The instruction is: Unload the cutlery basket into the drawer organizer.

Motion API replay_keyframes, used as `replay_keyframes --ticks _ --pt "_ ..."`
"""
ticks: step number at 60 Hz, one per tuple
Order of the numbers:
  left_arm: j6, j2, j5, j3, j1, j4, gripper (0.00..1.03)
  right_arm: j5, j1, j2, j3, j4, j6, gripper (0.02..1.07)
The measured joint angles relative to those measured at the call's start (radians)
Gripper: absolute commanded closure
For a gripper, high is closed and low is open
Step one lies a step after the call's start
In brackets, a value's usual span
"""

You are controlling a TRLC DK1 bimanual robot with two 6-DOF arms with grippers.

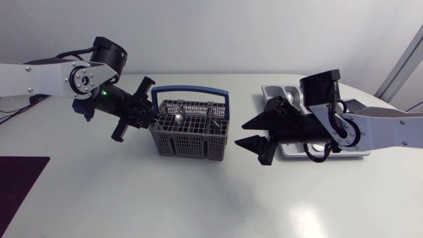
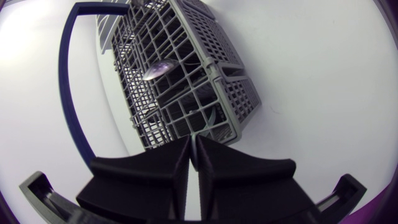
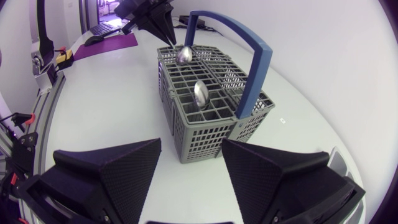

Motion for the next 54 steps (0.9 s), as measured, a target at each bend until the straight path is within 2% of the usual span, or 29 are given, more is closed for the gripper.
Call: replay_keyframes --ticks 23,37,43,54 --pt "0.007 -0.061 -0.002 0.056 -0.002 -0.129 1.00 0.000 0.012 0.004 -0.003 0.002 0.000 0.35" --pt "-0.003 -0.084 -0.059 0.121 -0.026 -0.249 1.00 0.000 0.012 0.003 -0.024 0.002 0.001 0.35" --pt "-0.066 -0.083 -0.095 0.177 -0.040 -0.325 1.00 0.000 0.012 -0.008 -0.030 0.002 0.004 0.35" --pt "-0.277 -0.031 -0.135 0.357 -0.077 -0.510 1.00 0.000 0.013 -0.043 -0.056 0.002 0.004 0.35"
